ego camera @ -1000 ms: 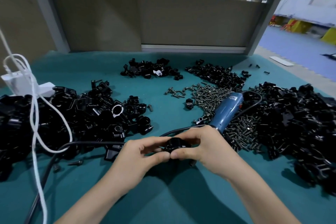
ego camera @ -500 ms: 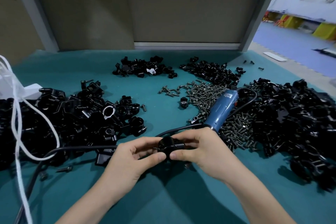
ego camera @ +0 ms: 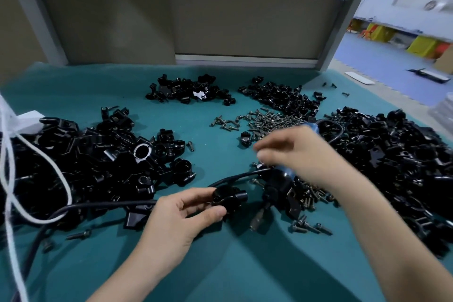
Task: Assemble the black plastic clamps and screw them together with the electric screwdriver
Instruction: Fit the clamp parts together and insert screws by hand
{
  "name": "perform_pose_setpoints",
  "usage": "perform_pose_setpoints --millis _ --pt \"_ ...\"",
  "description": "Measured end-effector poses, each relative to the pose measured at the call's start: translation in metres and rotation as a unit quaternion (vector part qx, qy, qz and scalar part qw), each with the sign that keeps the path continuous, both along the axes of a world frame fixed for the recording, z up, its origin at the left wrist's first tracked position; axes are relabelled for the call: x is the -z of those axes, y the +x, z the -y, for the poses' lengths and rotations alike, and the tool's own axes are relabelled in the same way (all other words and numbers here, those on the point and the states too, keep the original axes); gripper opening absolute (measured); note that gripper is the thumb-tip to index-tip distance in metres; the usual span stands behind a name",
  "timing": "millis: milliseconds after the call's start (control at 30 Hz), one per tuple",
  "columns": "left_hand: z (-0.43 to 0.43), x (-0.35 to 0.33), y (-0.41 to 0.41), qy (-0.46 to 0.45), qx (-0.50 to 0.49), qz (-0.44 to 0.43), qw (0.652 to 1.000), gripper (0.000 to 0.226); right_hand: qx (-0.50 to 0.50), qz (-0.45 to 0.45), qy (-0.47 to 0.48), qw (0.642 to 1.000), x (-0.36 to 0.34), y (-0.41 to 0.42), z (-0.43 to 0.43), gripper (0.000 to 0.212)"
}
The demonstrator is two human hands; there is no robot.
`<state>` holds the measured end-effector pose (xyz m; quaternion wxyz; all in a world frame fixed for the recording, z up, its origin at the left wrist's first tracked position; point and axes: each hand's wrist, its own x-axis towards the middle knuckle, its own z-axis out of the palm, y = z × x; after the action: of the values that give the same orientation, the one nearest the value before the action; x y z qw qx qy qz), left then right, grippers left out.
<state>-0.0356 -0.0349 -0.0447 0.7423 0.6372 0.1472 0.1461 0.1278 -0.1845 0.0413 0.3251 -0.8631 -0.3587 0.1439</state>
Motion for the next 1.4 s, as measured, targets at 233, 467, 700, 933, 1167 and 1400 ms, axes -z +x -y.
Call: perform_pose_setpoints --millis 233,467,700,933,1167,1400 --pt "0.0 0.0 -0.001 0.014 0.011 0.001 1.0 0.036 0.073 0.235 -0.294 0.924 0.013 0.082 -0.037 0.028" --pt "-0.001 0.002 0.0 0.03 0.013 -0.001 0.999 0.034 -0.017 0.197 -0.302 0.933 0.026 0.099 -0.042 0.01" --pt "0.0 -0.002 -0.001 0.051 0.007 0.002 0.999 0.032 0.018 0.18 -0.08 0.98 -0.006 0.065 -0.038 0.009" --pt "-0.003 -0.001 -0.002 0.163 -0.021 -0.001 0.986 0.03 -0.212 0.132 -0.06 0.966 -0.015 -0.058 -0.022 0.004" --pt "-0.001 -0.001 -0.002 0.179 -0.025 0.003 0.983 0.029 -0.151 0.083 0.01 0.985 0.003 -0.059 -0.015 0.004" --pt "0.002 -0.004 -0.004 0.238 -0.025 0.013 0.971 0.027 -0.14 0.107 0.007 0.984 0.007 -0.06 -0.019 0.01"
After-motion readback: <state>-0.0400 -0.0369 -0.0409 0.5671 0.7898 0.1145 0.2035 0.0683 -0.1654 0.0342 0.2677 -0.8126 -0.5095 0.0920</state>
